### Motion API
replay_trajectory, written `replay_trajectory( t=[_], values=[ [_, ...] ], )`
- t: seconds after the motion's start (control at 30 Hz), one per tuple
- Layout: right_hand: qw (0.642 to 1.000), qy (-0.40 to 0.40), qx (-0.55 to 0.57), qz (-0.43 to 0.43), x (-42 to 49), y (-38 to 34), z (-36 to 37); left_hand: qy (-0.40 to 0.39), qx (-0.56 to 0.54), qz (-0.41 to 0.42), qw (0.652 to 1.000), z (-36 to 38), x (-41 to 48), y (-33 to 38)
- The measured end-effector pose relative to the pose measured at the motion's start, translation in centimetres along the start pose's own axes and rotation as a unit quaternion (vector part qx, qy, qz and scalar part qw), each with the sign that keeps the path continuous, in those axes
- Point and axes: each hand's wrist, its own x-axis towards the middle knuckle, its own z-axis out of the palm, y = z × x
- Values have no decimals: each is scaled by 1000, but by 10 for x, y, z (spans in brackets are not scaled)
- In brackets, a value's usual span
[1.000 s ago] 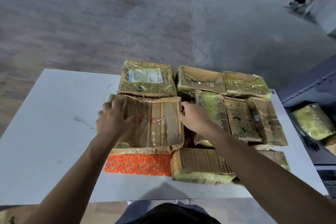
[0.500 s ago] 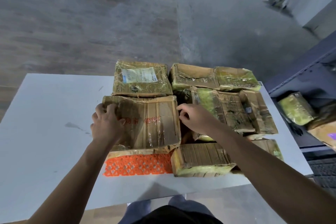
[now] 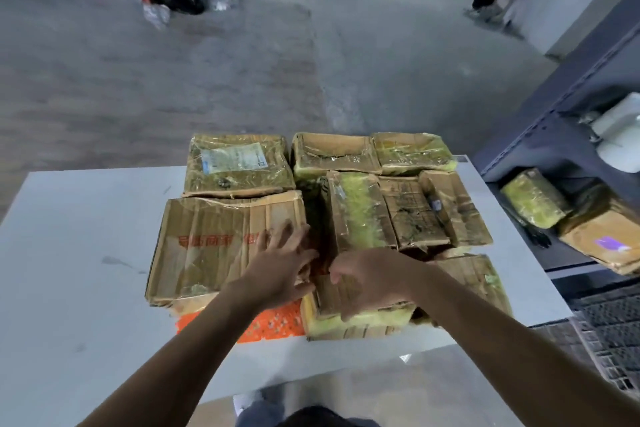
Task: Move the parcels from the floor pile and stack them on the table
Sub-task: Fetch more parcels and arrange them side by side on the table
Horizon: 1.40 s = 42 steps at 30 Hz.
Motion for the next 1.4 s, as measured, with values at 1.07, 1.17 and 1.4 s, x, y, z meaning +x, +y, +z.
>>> replay_trajectory(
  t=[1.07,1.17,1.4],
  values=[
    [905,225,15,360,99,-54,-46,157,-109,-356,915,-19,-86,-126],
    [897,227,0,378,107,-53,-51,117,-261,-445,848,-12,-98,-154],
    [896,222,-4,384,124,-48,-47,128,-381,-466,788,-5,-106,-160]
  ],
)
